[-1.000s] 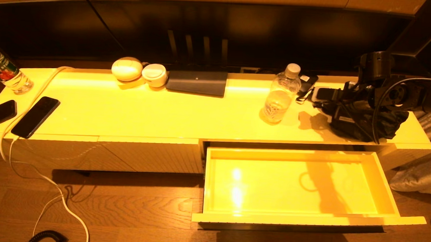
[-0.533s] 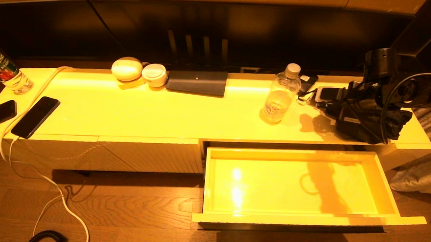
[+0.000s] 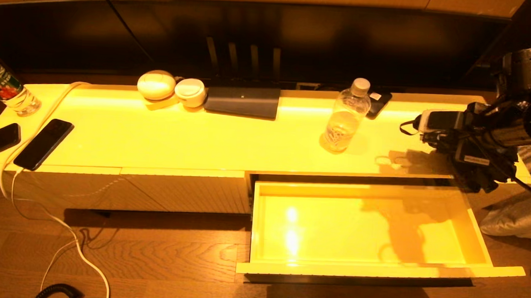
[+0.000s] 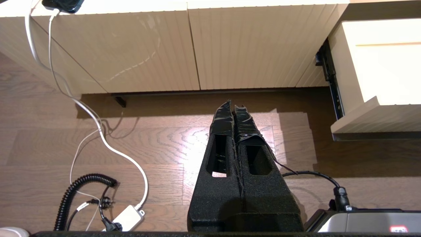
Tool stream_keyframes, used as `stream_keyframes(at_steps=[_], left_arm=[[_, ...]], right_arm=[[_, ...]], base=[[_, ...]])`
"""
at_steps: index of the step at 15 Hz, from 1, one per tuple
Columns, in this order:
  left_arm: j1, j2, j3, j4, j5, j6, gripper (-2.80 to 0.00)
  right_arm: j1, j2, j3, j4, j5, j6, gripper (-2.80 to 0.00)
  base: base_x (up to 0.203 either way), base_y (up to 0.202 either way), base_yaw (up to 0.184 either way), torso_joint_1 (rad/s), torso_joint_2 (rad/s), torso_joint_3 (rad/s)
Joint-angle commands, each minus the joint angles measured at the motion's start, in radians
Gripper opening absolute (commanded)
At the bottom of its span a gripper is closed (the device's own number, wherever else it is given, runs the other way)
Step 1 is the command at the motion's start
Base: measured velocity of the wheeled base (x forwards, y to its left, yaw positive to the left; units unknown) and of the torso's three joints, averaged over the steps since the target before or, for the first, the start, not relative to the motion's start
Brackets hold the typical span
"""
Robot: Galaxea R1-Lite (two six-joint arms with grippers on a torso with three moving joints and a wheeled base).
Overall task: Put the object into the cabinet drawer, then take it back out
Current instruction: Put the umbrella in the drawer
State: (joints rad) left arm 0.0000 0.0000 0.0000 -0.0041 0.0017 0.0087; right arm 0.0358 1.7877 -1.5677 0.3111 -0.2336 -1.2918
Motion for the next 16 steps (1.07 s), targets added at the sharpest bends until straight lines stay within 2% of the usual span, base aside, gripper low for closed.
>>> stream_keyframes(at_steps=[1, 3, 8, 9, 12, 16], left_arm=[[0.0, 0.001, 0.002, -0.001, 0.0, 0.001, -2.8], [0.0, 0.0, 0.002, -0.001, 0.0, 0.001, -2.8], [0.0, 0.0, 0.003, -0.001, 0.0, 0.001, -2.8], [0.0, 0.0, 0.002, -0.001, 0.0, 0.001, -2.8], [0.0, 0.0, 0.003, -0.001, 0.0, 0.001, -2.8], [0.0, 0.0, 0.002, -0.001, 0.0, 0.001, -2.8]], right_arm=[[-0.005, -0.165, 0.104, 0.002, 0.002, -0.008, -2.8], [-0.006, -0.235, 0.149, 0.019, 0.004, -0.008, -2.8], [0.006, -0.378, 0.175, 0.207, 0.011, 0.003, -2.8], [0.01, -0.393, 0.181, 0.23, 0.017, 0.027, -2.8], [0.104, -0.463, 0.197, 0.363, 0.029, 0.209, -2.8], [0.141, -0.458, 0.259, 0.41, 0.06, 0.335, -2.8]], base=[[0.0, 0.0, 0.0, 0.0, 0.0, 0.0], [0.0, 0.0, 0.0, 0.0, 0.0, 0.0], [0.0, 0.0, 0.0, 0.0, 0.0, 0.0], [0.0, 0.0, 0.0, 0.0, 0.0, 0.0], [0.0, 0.0, 0.0, 0.0, 0.0, 0.0], [0.0, 0.0, 0.0, 0.0, 0.0, 0.0]])
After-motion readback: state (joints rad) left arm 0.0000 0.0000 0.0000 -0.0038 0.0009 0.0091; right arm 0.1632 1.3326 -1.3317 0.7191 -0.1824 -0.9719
